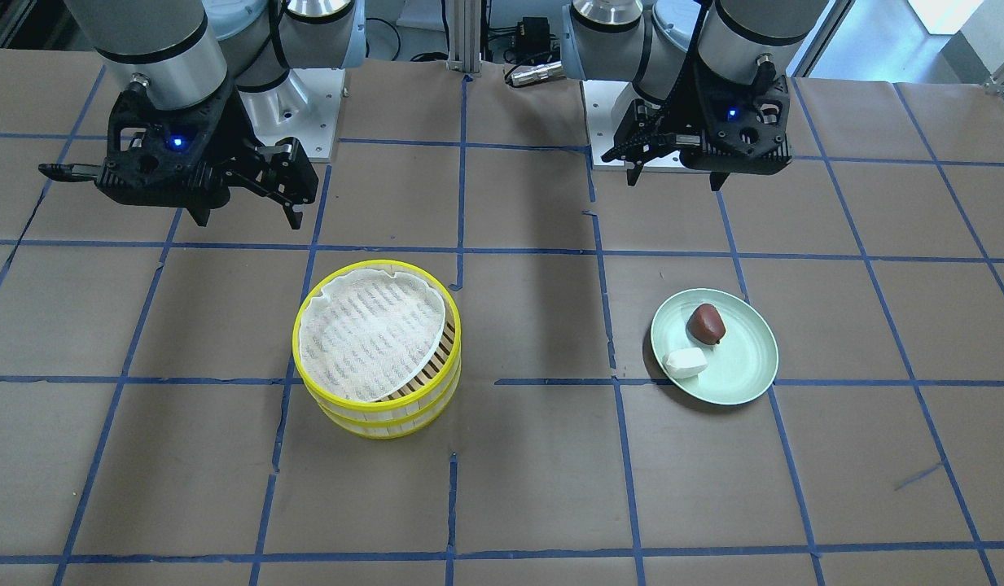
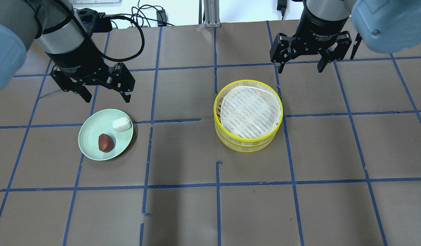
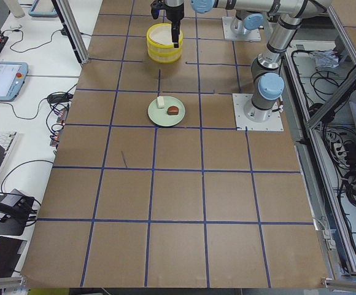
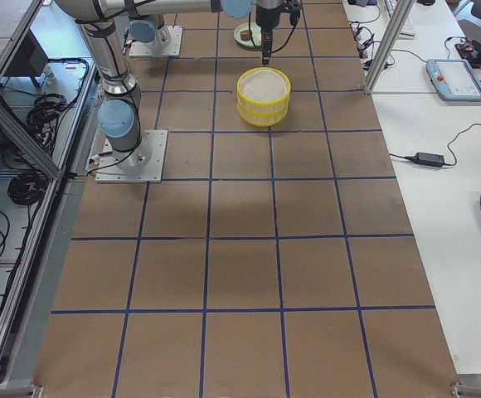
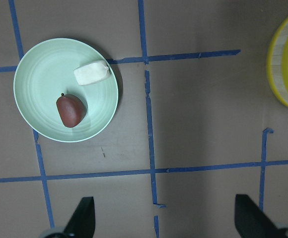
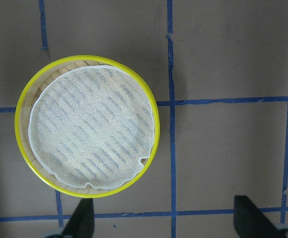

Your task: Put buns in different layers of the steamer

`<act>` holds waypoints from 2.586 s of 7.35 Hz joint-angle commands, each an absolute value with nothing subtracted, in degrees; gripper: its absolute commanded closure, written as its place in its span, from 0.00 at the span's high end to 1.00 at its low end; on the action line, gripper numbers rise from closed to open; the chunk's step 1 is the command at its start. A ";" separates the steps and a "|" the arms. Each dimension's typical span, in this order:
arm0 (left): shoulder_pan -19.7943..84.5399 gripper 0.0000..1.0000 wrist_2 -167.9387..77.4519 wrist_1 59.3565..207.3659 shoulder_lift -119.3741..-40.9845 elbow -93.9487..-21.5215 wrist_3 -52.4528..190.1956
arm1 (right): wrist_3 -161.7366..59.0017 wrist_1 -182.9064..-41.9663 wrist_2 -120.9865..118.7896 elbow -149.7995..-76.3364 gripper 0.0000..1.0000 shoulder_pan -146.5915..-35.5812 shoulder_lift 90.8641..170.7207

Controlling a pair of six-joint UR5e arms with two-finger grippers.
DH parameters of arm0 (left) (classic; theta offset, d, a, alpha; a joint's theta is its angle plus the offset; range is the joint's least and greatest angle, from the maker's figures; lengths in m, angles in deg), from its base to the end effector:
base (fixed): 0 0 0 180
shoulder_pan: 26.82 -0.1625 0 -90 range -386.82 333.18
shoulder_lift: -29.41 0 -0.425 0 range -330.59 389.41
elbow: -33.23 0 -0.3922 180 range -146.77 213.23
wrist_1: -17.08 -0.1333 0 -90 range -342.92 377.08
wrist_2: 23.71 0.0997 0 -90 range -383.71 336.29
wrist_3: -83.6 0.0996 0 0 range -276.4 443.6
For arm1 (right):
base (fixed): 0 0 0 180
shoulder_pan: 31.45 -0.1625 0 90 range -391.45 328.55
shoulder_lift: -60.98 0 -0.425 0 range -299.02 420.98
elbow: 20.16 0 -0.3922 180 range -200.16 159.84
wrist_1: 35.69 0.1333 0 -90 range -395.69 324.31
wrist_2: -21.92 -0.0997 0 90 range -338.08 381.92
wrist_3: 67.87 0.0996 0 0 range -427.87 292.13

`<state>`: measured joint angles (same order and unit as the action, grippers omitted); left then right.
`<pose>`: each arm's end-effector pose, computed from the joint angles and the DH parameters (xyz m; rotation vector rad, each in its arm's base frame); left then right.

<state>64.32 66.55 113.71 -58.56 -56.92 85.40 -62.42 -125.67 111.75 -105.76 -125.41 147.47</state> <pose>-0.1421 -0.4653 0.4926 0.0807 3.1338 0.1301 0.1691 -0.5089 0.4947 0.0408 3.1370 -0.0234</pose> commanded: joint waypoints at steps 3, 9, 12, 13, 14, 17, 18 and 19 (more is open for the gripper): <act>64.32 1.00 66.03 113.67 -58.56 -56.94 84.92 | -62.42 -125.69 111.75 -106.03 1.00 -125.50 147.56; 64.41 1.00 65.76 113.23 -59.18 -57.12 84.57 | -63.55 -145.92 113.66 -118.13 1.00 -125.50 141.51; 64.41 1.00 66.29 113.06 -59.53 -57.64 84.57 | -63.74 -154.73 113.68 -125.34 1.00 -125.41 137.82; 64.41 1.00 66.29 113.06 -59.62 -57.64 84.57 | -64.26 -155.56 113.25 -125.63 0.93 -125.32 137.54; 64.41 1.00 66.38 113.06 -59.62 -57.73 84.57 | -66.18 -155.22 113.24 -126.06 0.85 -125.41 137.45; 64.41 1.00 66.38 113.15 -59.62 -57.82 84.57 | -66.81 -155.13 113.15 -127.21 0.22 -125.32 137.45; 64.41 1.00 66.38 113.23 -59.62 -57.82 84.57 | -67.94 -155.22 113.24 -127.12 0.13 -125.32 137.54; 64.41 1.00 66.38 113.23 -59.62 -57.82 84.57 | -67.96 -155.48 113.24 -127.12 0.08 -125.32 137.54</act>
<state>64.41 66.37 113.20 -59.62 -57.80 84.57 -67.50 -155.27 113.21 -127.11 -125.33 137.50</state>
